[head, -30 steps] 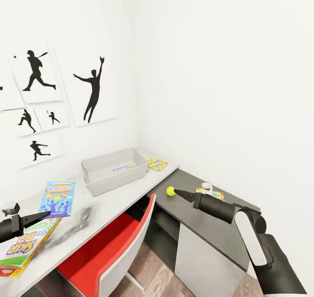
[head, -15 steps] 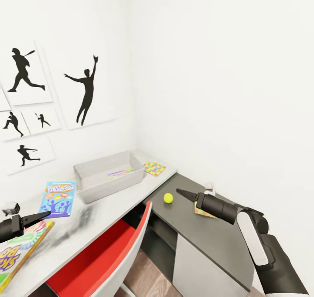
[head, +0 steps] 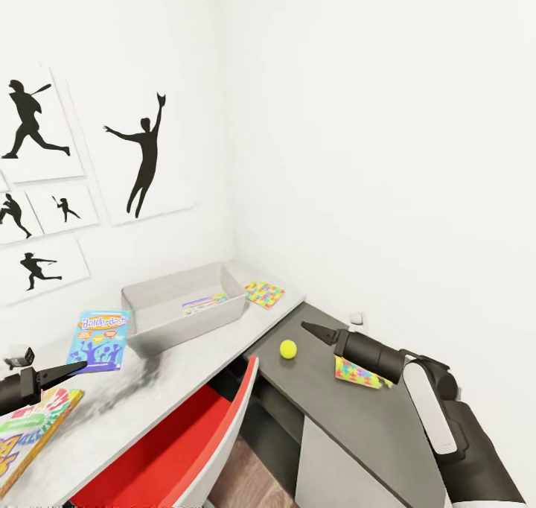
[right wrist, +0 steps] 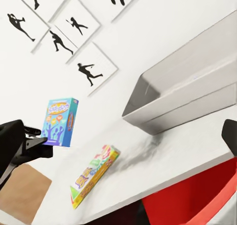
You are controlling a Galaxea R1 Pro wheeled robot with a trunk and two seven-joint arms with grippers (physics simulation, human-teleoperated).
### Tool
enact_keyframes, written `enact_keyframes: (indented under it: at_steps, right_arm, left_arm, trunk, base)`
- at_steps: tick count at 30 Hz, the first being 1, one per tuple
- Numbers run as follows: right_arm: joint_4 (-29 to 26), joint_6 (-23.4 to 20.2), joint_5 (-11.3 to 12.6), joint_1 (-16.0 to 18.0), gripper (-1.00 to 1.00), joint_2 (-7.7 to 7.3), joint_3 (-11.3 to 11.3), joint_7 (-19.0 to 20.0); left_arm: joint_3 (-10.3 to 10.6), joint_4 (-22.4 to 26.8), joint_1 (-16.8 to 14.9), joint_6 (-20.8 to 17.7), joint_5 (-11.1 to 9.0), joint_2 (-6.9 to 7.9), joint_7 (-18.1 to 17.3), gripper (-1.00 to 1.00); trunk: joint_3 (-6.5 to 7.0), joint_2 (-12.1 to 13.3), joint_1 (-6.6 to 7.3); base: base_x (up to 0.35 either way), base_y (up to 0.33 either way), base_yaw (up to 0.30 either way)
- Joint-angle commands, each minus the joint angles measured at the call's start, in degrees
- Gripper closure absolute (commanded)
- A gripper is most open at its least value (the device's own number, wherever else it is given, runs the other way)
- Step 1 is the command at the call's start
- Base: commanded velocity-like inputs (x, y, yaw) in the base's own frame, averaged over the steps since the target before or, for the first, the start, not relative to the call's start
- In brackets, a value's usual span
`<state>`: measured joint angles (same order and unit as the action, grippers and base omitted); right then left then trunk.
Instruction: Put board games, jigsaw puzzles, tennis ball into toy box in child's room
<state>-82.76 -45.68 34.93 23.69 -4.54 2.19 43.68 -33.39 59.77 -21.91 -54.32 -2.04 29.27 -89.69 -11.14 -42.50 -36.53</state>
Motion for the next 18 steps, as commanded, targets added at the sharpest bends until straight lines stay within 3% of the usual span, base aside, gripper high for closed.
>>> enact_keyframes:
  at_steps: [1,12,18]
  right_arm:
    - [0.00,-0.14,0.13,0.04,-1.00,-0.03,0.06,0.09]
    - [0.01,0.58,0.14,0.04,-1.00,0.12,0.01,0.07]
    - [0.04,0.59,0.14,0.04,-1.00,0.22,0.00,0.02]
  left_arm:
    - [-0.01,-0.01,-0.06,-0.61,0.11,0.00,-0.31,1.00]
    - [-0.01,-0.01,-0.06,-0.59,0.11,0.00,-0.31,1.00]
    - [-0.01,-0.01,-0.06,-0.58,0.11,0.00,-0.31,1.00]
  trunk:
    - [-0.08,-0.07,-0.02]
    - [-0.06,-0.07,-0.02]
    - [-0.06,-0.07,-0.02]
  base:
    - [0.007,-0.003,0.178]
    - [0.008,0.000,0.031]
    - [0.143,0.000,0.001]
